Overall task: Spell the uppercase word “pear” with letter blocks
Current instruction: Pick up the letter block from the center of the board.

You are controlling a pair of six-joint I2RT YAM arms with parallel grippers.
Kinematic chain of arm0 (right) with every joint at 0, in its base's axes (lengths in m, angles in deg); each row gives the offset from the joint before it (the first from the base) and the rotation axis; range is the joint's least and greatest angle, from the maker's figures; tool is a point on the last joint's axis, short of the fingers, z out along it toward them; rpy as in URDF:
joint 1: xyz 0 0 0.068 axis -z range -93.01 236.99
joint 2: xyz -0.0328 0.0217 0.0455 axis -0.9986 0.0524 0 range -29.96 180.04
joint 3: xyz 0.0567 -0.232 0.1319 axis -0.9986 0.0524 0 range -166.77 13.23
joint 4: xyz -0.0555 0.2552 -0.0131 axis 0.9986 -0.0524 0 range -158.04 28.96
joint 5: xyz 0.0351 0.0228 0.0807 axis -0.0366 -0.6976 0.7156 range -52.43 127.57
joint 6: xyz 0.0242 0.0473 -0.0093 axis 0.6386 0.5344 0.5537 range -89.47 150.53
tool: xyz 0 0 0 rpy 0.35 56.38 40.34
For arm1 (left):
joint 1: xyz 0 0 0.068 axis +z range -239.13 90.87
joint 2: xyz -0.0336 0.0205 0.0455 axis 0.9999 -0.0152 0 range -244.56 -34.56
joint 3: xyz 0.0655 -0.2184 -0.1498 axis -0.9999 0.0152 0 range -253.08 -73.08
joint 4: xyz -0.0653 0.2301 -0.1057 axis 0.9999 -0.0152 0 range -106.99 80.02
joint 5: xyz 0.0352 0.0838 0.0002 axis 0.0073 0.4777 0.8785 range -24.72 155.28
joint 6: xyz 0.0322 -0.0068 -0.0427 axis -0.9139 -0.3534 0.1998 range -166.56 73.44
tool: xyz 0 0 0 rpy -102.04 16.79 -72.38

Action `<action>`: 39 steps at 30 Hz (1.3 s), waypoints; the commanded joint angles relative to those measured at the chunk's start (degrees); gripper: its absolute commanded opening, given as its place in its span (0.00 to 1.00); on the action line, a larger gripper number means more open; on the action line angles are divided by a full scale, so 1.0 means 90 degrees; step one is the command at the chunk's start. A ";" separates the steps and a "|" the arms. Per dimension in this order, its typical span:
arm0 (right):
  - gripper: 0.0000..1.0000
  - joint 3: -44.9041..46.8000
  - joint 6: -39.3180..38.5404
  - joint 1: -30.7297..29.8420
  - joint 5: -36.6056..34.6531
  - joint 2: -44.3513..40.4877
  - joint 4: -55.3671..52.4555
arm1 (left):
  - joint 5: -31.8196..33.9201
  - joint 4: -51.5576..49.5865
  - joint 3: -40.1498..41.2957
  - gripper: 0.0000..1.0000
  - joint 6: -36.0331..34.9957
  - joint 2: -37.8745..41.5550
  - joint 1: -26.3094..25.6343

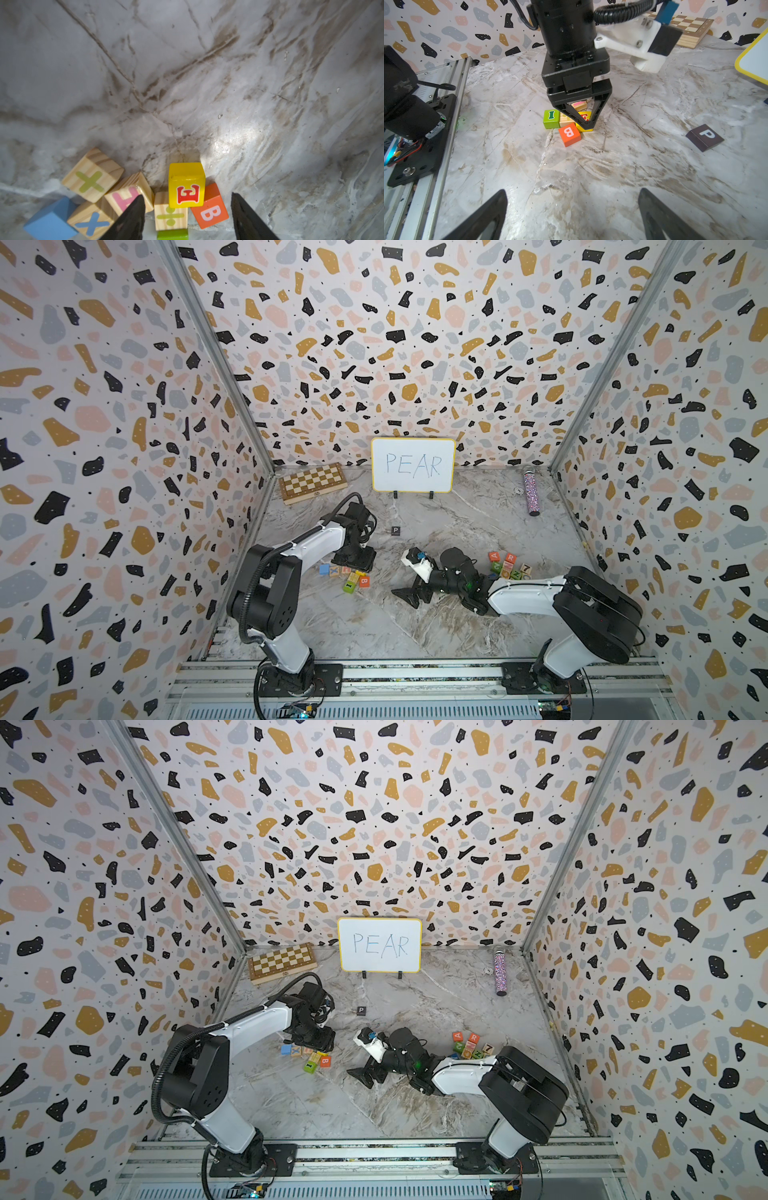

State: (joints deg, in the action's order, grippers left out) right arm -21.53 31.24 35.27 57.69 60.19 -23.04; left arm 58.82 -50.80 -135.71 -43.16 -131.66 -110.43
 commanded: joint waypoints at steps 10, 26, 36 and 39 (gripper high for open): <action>0.99 -0.0091 -0.0045 -0.0027 -0.0056 -0.0104 -0.0036 | 0.0080 0.0200 0.0006 0.58 -0.0016 -0.0214 -0.0041; 0.99 -0.0150 -0.0079 -0.0034 0.0030 -0.0033 -0.0101 | 0.0117 0.0307 0.0123 0.52 0.0027 -0.0465 -0.0038; 0.99 -0.0171 -0.0063 -0.0038 0.0004 -0.0011 -0.0130 | 0.0144 0.0211 0.0133 0.47 0.0056 -0.0471 -0.0042; 0.99 -0.0171 -0.0058 -0.0035 0.0007 -0.0016 -0.0130 | 0.0137 0.0171 0.0109 0.47 0.0050 -0.0527 -0.0041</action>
State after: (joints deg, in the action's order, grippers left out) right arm -21.53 31.04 35.23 57.49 60.21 -23.56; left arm 59.81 -48.11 -135.15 -42.86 -135.64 -110.62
